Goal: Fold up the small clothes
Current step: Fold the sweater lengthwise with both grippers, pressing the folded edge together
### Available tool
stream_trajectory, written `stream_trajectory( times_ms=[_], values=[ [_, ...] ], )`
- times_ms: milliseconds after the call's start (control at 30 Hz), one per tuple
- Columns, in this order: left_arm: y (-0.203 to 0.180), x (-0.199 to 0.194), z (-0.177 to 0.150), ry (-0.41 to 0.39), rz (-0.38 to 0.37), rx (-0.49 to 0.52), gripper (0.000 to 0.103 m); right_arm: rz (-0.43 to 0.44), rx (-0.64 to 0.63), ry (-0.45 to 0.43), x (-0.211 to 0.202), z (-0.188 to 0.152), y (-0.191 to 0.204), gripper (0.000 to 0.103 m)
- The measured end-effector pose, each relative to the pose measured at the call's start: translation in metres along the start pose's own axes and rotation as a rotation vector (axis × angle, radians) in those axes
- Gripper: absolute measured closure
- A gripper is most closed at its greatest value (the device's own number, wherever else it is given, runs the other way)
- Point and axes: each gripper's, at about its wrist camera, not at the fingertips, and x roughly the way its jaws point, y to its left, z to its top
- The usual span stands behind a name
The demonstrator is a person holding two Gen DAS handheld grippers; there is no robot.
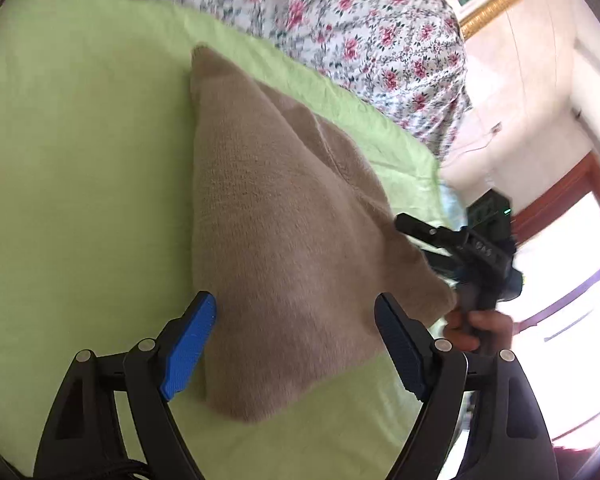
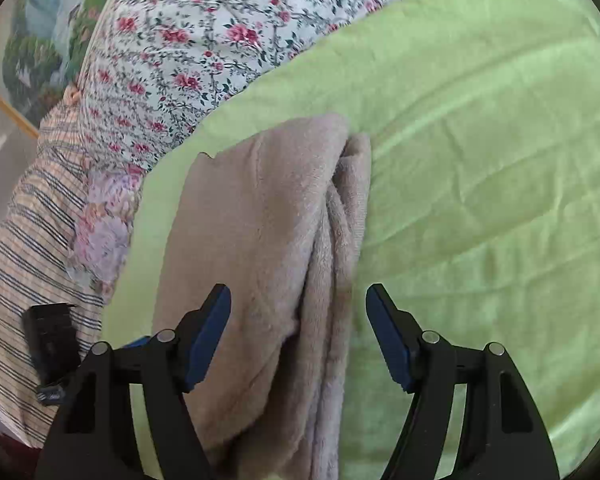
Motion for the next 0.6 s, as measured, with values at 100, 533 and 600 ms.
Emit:
stream_trajectory(
  times_ms=[100,533,600],
  values=[
    [0.018,0.018,0.016,0.027,0.039,-0.020,0.019,0.056,0.035,0.019,0.009,0.006,-0.005,0.032],
    [0.040,0.059,0.048,0.075,-0.062,-0.031,0.061,0.043,-0.010,0.086,0.046,0.006,0.022,0.064],
    [0.035,0.037,0.041,0.049,-0.040,-0.013,0.061,0.071,-0.031,0.082,0.042,-0.001,0.040,0.066]
  ],
)
